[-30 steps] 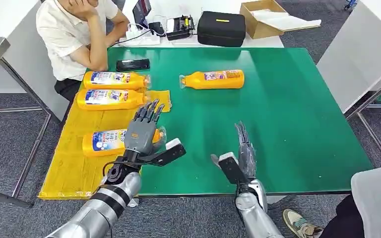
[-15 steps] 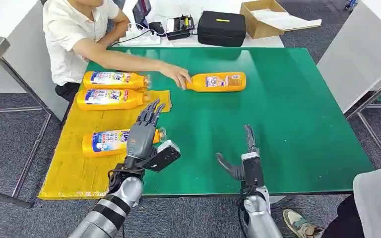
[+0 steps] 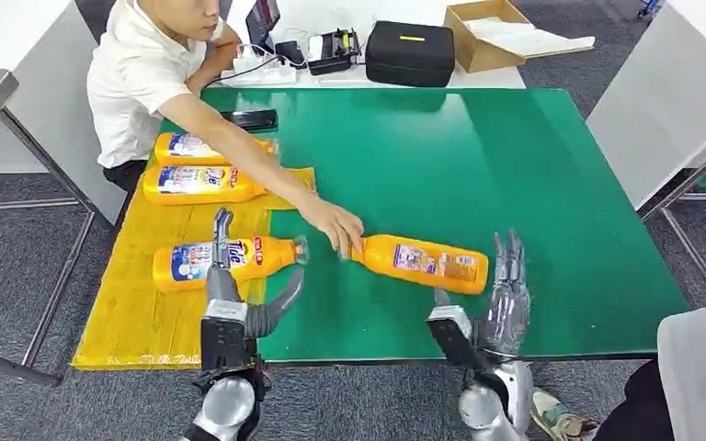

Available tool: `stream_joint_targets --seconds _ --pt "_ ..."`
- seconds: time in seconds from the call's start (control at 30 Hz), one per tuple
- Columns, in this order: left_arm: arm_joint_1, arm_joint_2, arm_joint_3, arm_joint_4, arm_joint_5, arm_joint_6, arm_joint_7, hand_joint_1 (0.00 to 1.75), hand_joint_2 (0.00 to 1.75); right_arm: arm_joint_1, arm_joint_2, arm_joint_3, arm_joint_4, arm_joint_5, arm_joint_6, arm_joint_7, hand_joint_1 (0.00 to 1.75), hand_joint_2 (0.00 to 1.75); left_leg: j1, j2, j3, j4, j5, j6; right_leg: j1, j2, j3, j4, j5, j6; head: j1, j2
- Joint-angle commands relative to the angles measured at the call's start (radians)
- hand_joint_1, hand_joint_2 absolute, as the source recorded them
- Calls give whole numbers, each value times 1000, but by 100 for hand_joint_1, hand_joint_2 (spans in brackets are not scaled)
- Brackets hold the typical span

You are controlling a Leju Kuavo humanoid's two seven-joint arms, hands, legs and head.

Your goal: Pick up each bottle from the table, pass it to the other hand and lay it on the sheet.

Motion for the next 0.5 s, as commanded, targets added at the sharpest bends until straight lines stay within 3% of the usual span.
stream_joint_targets --seconds 0.03,0.1,0.13,0.5 --pt "100 70 -40 -87 -34 27 -9 0 175 -28 -75 -104 108 250 -86 82 0 175 1 3 9 -1 -4 0 2 1 9 -3 -2 -5 0 0" --pt "111 70 -33 -101 -34 29 -7 0 175 -27 -70 -111 114 295 -86 94 0 175 1 3 7 -1 -3 0 1 2 7 -2 -2 -4 0 0" --pt "128 66 -12 -111 -43 32 11 0 175 -18 -91 -108 115 478 -86 161 0 175 0 2 4 -1 -1 0 1 1 4 -1 -1 -2 0 0" --pt "149 75 0 -137 -33 21 45 0 175 -10 -83 -109 162 453 -86 152 0 175 1 3 6 -1 -3 0 2 1 6 -2 -2 -3 0 0"
